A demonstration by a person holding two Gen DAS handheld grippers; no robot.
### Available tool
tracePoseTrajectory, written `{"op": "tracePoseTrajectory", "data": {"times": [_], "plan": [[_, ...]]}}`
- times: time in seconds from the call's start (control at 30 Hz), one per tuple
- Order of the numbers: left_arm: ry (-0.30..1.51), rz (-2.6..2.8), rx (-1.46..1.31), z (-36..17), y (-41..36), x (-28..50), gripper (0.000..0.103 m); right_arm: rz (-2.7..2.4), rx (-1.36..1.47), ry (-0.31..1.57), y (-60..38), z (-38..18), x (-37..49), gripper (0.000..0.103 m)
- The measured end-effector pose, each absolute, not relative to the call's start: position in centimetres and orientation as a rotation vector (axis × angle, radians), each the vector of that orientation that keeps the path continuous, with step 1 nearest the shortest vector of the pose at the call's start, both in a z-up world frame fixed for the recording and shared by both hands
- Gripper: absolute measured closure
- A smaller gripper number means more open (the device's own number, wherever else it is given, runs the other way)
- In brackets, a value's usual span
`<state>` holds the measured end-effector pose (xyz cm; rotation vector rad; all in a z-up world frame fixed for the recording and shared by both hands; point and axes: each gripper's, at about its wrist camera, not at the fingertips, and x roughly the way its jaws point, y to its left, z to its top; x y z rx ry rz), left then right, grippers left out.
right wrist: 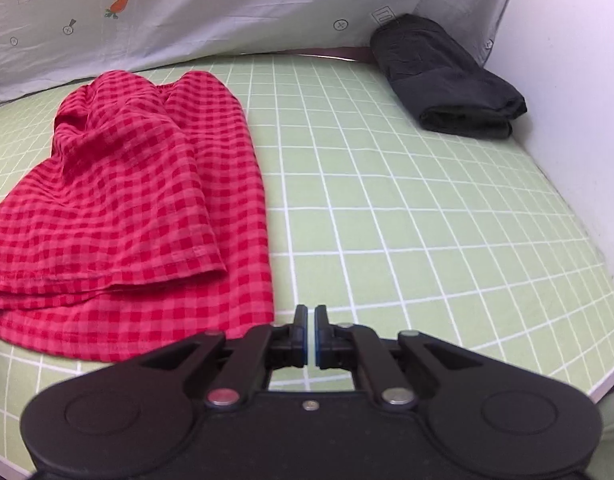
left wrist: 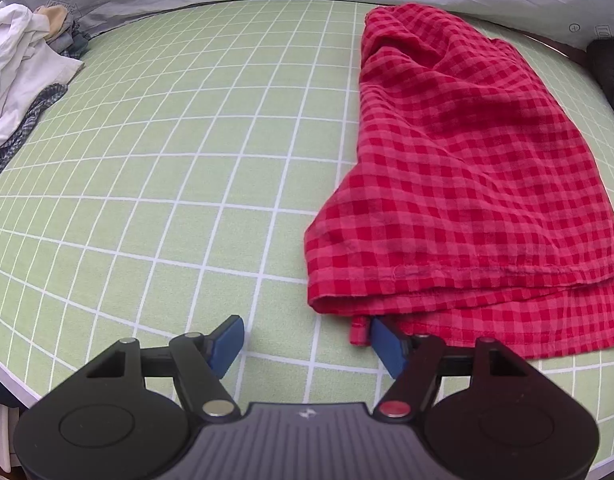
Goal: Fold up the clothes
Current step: 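Pinch the shorts hem with the right tool and drag it lengthwise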
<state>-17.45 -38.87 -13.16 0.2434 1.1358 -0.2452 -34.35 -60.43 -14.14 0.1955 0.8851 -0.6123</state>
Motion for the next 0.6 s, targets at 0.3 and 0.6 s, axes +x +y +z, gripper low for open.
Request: {"op": "tracePoseTrajectory", "data": {"times": [0.3, 0.6], "plan": [[1.147, -0.237, 0.268, -13.2, -39.0, -17.0, 0.024, -0.423, 0.271, 0.806, -60.3, -14.1, -29.8, 0.055], [1.148, -0.225, 0.280, -13.5, -39.1, -16.5, 0.019, -0.412, 0.409, 0.845, -61.5, -15.9, -27.7, 0.088]]}}
